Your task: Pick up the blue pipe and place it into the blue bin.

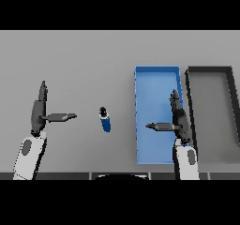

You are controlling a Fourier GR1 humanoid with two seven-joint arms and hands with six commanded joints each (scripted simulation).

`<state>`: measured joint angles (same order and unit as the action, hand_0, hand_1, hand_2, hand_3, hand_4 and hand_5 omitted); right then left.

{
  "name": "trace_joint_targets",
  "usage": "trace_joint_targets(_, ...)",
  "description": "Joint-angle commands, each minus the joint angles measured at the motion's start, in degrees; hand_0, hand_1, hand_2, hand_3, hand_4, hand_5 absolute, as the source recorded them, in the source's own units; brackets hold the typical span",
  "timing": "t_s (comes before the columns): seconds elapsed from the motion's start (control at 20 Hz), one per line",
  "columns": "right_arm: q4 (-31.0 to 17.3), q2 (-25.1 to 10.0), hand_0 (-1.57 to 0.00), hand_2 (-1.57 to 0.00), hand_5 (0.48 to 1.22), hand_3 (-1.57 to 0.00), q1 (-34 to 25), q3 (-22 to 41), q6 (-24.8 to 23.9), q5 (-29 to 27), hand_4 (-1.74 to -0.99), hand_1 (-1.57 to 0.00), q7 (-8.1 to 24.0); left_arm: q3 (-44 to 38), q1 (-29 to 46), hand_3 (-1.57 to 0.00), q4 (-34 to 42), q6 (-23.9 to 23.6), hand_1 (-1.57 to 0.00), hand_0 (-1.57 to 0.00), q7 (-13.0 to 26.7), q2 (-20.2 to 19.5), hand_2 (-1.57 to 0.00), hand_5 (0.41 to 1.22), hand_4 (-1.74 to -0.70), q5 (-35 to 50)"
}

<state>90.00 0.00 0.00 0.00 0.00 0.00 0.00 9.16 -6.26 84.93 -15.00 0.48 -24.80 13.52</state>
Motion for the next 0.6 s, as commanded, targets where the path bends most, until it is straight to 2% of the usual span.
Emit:
trace_joint_targets(0.0,-0.2,-0.1,0.00,0.00,0.594,0.00,-0.3,-0.1,-0.1,-0.1,-1.210,0.00,0.2,0.0,-0.3,0.00,-0.2,0.0,0.00,0.00,-0.1,0.1,0.00,0.594,-0.97,0.0)
trace_joint_targets(0.25,-2.1,-0.6,0.00,0.00,0.594,0.00,-2.8,-1.1,0.0,-0.5,-1.210,0.00,0.5,-0.1,-2.6,0.00,-2.0,0.2,0.00,0.00,0.5,0.5,0.00,0.594,-0.97,-0.1)
trace_joint_targets(0.3,-1.0,-4.4,0.00,0.00,0.594,0.00,-1.7,1.3,1.5,4.0,-1.210,0.00,-2.7,2.3,-2.3,0.00,-1.5,7.0,0.00,0.00,-1.9,-3.3,0.00,0.594,-0.97,-0.5)
trace_joint_targets(0.35,0.1,-6.7,0.00,0.00,0.592,0.00,-0.7,2.7,2.1,6.9,-1.206,0.00,-4.9,2.9,-2.5,0.00,-2.3,12.1,0.00,0.00,-3.4,-6.4,0.00,0.595,-0.97,-0.2)
trace_joint_targets(0.4,0.8,-8.0,0.00,0.00,0.589,0.00,-0.6,3.8,2.3,8.8,-1.198,0.00,-4.7,3.2,-2.2,0.00,-2.7,15.3,0.00,0.00,-4.9,-8.4,0.00,0.596,-0.97,0.1)
trace_joint_targets(0.55,3.0,-8.9,0.00,0.00,0.586,0.00,0.2,5.6,2.8,11.1,-1.190,0.00,-4.3,4.6,-3.1,0.00,-4.3,18.9,0.00,0.00,-6.2,-9.3,0.00,0.597,-0.97,-0.7)
